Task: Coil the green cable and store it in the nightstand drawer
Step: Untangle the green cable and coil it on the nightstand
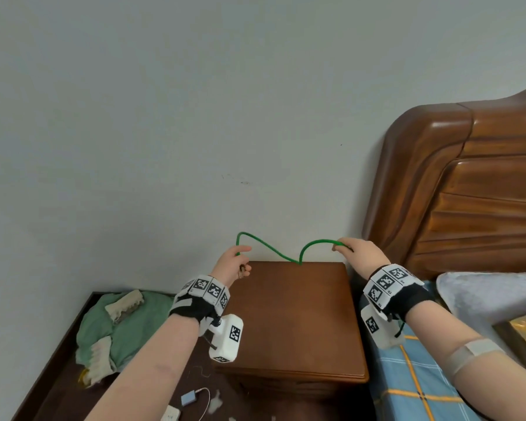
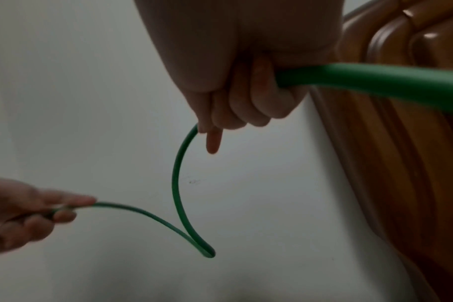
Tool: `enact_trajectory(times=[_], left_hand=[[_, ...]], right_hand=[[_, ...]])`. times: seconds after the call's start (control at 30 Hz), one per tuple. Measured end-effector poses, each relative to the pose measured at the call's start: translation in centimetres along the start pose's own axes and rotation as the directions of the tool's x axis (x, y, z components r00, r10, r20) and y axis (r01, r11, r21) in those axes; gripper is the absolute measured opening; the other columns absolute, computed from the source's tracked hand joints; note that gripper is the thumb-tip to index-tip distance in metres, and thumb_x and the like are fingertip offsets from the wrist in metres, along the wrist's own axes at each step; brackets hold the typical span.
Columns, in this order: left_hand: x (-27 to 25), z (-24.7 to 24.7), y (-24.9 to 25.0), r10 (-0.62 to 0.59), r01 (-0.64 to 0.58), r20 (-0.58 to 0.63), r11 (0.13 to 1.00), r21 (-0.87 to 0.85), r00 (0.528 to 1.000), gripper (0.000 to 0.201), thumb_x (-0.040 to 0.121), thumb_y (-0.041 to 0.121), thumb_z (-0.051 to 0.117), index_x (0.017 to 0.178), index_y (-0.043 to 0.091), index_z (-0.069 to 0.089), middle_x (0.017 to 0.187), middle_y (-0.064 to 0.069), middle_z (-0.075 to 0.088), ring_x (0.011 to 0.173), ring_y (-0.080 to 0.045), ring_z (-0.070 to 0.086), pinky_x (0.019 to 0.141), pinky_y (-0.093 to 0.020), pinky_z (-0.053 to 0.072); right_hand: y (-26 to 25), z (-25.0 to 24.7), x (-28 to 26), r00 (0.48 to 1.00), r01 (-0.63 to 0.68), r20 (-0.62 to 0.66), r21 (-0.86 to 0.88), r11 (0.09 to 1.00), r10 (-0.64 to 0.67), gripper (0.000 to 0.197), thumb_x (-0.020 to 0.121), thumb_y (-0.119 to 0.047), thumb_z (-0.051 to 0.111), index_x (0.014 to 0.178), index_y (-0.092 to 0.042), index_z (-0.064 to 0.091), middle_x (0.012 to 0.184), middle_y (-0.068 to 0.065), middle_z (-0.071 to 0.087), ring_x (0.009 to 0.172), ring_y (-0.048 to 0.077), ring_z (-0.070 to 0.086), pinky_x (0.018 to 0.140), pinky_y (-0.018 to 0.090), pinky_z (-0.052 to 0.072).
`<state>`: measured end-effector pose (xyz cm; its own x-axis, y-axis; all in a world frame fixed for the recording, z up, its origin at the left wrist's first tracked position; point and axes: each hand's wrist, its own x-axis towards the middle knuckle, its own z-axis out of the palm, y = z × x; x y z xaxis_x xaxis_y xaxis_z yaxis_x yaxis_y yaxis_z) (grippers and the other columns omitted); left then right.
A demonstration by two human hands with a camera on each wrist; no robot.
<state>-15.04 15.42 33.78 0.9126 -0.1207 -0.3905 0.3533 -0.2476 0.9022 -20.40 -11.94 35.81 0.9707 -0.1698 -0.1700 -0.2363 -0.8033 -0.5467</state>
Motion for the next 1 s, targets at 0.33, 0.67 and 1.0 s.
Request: enact_trajectory(times=[0.33, 0.67, 1.0], left_hand=[[-0.5, -0.6, 0.5, 0.271, -0.282, 0.077, 0.914, 0.292, 0.959, 0.033, 0.086, -0.005, 0.055, 0.118, 0.004, 0.056, 0.073, 0.005, 0.052, 0.067, -0.008, 0.053, 0.057, -0.005, 0.046], [-1.1, 2.1, 2.7, 0.249, -0.32, 0.217, 0.857, 0.404, 0.944, 0.014, 0.097, 0.021, 0.043, 0.095, 0.013, 0.055, 0.068, -0.002, 0.053, 0.05, -0.01, 0.046, 0.052, -0.026, 0.038], [-3.8, 6.0, 4.9, 0.219, -0.606, 0.566, 0.321, 0.728, 0.795, 0.032, 0.092, 0.022, 0.051, 0.122, 0.014, 0.039, 0.075, -0.002, 0.054, 0.063, -0.02, 0.051, 0.06, -0.032, 0.042]], right_hand=[[1.1, -0.1, 0.3, 0.999, 0.037, -0.026, 0.138, 0.99, -0.033, 0.03, 0.096, -0.03, 0.042, 0.108, -0.019, 0.067, 0.111, 0.013, 0.07, 0.105, 0.033, 0.061, 0.094, 0.043, 0.045], [-1.8, -2.4, 0.6, 0.894, 0.441, 0.294, -0.438, 0.783, -0.339, 0.03, 0.095, -0.032, 0.047, 0.12, -0.039, 0.061, 0.093, -0.007, 0.051, 0.108, 0.022, 0.054, 0.084, 0.026, 0.028], [-6.0, -3.1, 1.6, 0.807, 0.589, 0.386, -0.585, 0.557, -0.447, 0.035, 0.097, -0.022, 0.041, 0.127, -0.033, 0.056, 0.123, -0.006, 0.058, 0.115, 0.022, 0.041, 0.1, 0.03, 0.027]])
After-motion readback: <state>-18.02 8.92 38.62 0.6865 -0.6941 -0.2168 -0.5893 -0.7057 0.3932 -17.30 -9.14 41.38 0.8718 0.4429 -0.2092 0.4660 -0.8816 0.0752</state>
